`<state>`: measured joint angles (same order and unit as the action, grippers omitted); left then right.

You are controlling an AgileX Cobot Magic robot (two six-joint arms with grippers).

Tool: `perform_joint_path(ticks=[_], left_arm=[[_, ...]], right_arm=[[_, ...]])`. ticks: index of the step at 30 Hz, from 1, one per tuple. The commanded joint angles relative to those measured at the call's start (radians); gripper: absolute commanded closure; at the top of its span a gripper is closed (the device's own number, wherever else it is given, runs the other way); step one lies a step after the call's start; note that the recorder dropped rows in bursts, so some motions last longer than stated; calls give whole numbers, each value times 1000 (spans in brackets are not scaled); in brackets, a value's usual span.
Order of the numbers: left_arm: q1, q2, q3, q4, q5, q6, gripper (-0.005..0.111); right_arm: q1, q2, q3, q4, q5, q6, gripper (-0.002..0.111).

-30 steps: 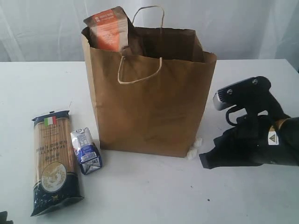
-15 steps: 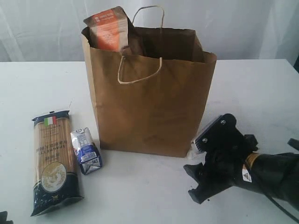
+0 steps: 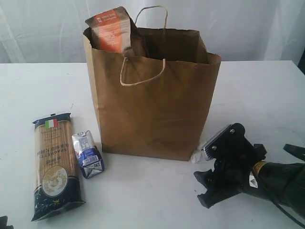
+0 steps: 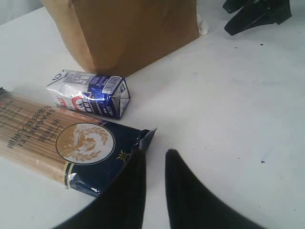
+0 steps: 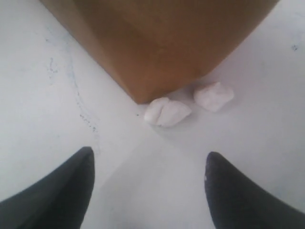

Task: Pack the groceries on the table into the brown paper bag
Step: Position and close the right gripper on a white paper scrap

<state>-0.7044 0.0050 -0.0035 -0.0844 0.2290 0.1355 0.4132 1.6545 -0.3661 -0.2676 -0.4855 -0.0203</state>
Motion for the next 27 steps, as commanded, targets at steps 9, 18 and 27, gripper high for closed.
perform_joint_path(ticks=[9,18,27], left_arm=[[-6,-5,3,-3,5,-1,85],[-6,-5,3,-3,5,-1,85],[-6,-5,3,-3,5,-1,85]], right_arm=[[-7,111,-49,-63,-38,106,46],[-7,180,-101,-63,-29,130,54],[-40,193,-113,-63,-8,77,54]])
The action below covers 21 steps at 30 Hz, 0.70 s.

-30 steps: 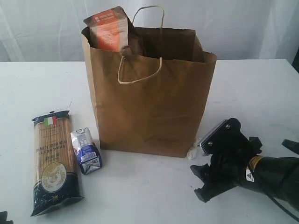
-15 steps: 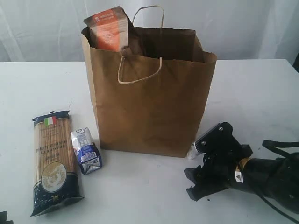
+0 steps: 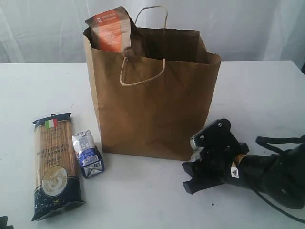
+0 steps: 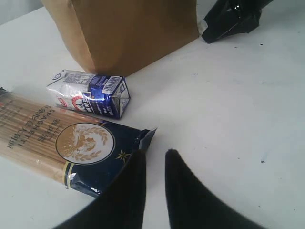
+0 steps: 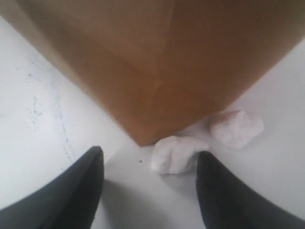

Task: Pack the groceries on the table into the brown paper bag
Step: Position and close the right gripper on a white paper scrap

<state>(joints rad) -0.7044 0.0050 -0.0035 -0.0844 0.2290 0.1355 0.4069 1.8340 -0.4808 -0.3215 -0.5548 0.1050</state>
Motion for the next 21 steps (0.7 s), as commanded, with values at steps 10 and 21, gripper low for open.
perform_joint_path(ticks=[10,21], left_arm=[[-6,-5,3,-3,5,-1,85],[-6,-5,3,-3,5,-1,85]], right_arm=[[-58,24,-9,-46,101,-57,55],[-58,43,-9,-82,120,-50,89]])
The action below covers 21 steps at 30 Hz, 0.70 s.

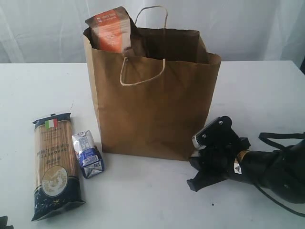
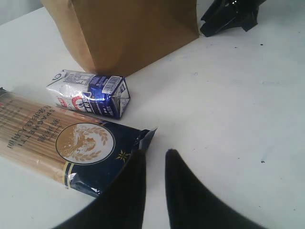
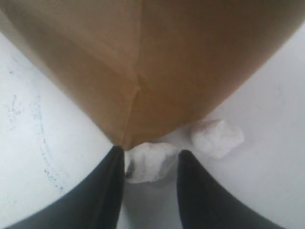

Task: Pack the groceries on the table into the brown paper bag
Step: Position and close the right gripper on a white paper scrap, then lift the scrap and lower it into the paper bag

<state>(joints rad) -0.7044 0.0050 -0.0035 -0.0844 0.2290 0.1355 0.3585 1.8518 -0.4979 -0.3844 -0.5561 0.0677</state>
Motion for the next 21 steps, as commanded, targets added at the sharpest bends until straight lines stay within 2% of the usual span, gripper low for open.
perform_joint_path(ticks=[1,4,12,21], left_arm=[[-6,-5,3,-3,5,-1,85],[-6,-5,3,-3,5,-1,85],[-6,-5,3,-3,5,-1,85],[-6,-5,3,-3,5,-1,85]], right_arm=[[-10,25,8,-19,136,-13,95],[-10,25,12,-19,179,-3,108],[-10,-54,32,-16,215,43,108],[-10,-334,81,34,290,124,108]])
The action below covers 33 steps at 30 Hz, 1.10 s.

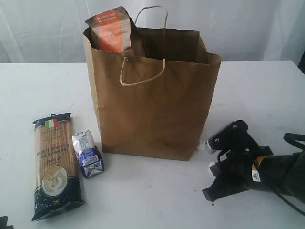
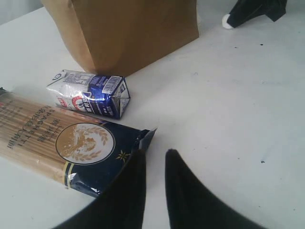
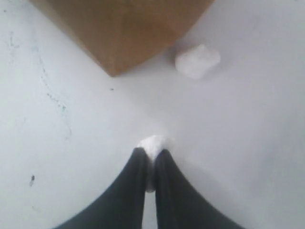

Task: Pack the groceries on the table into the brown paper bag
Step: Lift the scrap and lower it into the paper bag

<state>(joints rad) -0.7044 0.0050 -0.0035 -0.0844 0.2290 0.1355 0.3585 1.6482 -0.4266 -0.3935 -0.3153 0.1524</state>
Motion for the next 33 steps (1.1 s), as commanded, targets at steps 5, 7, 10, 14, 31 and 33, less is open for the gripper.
perform_joint_path(ticks=[5,7,10,14,31,33], left_arm=[[-6,-5,3,-3,5,-1,85],[-6,-5,3,-3,5,-1,85],[-6,-5,3,-3,5,-1,85],[-6,-5,3,-3,5,-1,85],[-6,-5,3,-3,5,-1,85],[-6,-5,3,-3,5,-1,85]], right_arm=[[-10,-350,6,138,60,39,108],[-10,-420,-9,166,104,35,108],[-10,-508,-53,183,196,35,108],[-10,-598,-133,183,296,29,108],[107,-518,-572,185,591,-102,108],[132,-458,-641,207,670,-147,108]])
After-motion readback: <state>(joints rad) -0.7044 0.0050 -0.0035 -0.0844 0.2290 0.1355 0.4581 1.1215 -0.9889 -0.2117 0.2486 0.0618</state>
